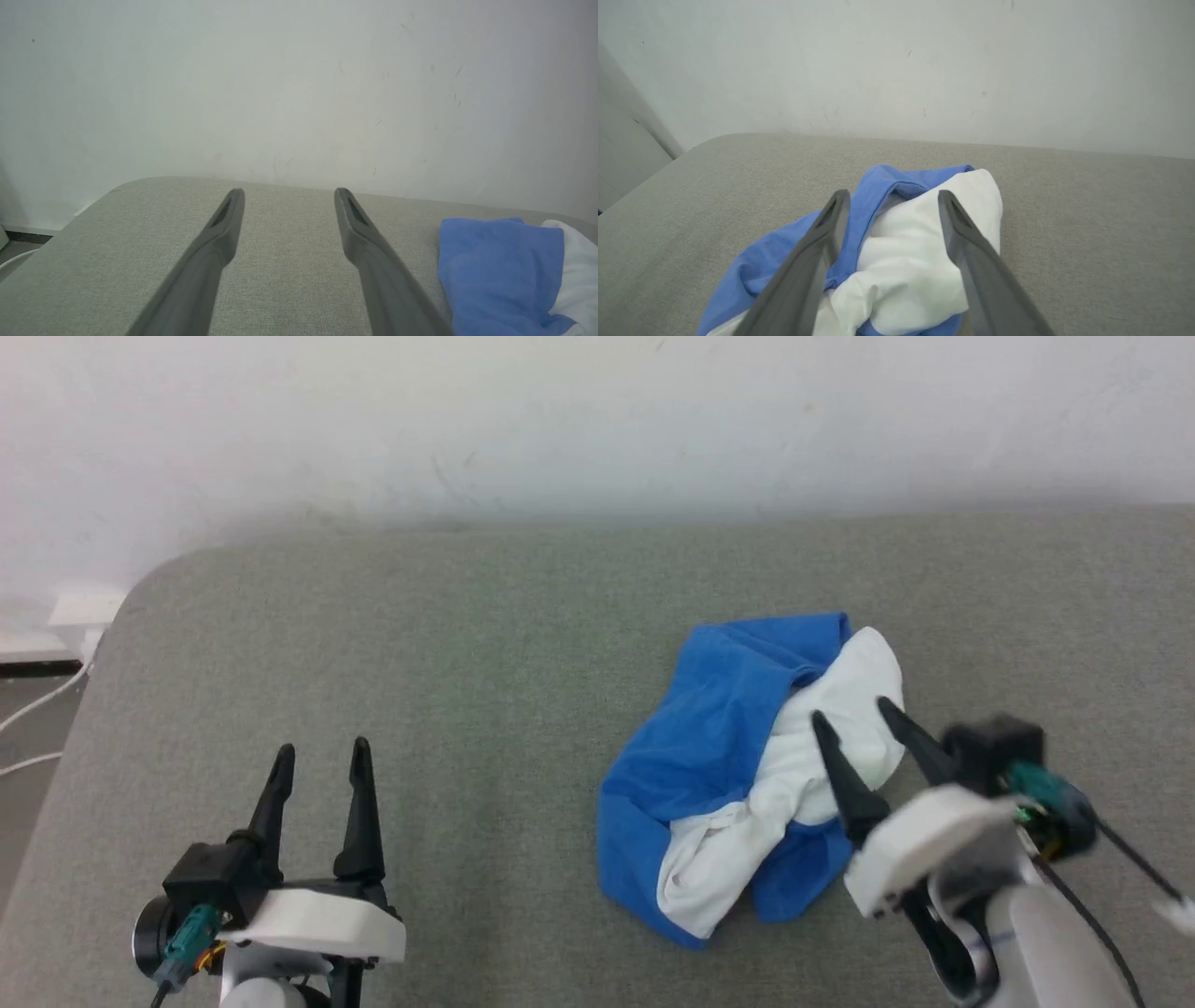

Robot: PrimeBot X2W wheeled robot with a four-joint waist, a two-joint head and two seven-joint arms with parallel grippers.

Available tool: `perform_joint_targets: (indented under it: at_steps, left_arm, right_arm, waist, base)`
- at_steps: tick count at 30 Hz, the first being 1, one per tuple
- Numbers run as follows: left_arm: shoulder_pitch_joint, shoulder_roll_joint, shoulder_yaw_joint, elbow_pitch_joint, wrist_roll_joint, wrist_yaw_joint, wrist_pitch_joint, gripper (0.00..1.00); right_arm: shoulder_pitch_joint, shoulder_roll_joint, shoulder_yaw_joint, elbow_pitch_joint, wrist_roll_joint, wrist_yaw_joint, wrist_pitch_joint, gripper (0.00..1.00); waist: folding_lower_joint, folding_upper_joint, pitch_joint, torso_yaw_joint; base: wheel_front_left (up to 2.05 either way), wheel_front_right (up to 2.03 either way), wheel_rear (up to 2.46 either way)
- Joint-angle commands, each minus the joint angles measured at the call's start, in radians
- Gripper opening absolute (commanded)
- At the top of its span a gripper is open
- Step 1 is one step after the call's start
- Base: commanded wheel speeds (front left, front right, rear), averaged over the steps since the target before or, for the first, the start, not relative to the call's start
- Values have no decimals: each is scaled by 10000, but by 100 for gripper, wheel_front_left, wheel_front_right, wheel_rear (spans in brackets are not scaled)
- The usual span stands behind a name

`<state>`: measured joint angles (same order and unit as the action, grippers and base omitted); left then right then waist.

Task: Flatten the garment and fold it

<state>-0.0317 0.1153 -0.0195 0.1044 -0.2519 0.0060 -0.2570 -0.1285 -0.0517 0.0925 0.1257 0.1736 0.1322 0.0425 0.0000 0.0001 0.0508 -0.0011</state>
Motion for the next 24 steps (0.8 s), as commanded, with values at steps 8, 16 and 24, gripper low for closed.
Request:
perform_joint_targets:
  at_steps: [8, 16, 24]
  left_arm:
    - [-474, -305, 251, 106, 348, -438, -47, 100]
    - [-659, -472, 348, 311, 543, -675, -47, 100]
    - [-583, -545, 540, 462, 667, -784, -47, 100]
  right_arm:
    - [-2492, 15, 478, 2731, 1432, -15, 2177, 100]
    - [-3868, 15, 1977, 3617, 1843, -15, 1471, 0]
    - [-3477, 15, 5598, 2217, 3073, -15, 2046, 0]
  waist:
    - [0, -1, 474, 430]
    - [0, -1, 556, 663]
    - [0, -1, 358, 640]
  base:
    - [0, 0, 0]
    - [0, 0, 0]
    - [0, 0, 0]
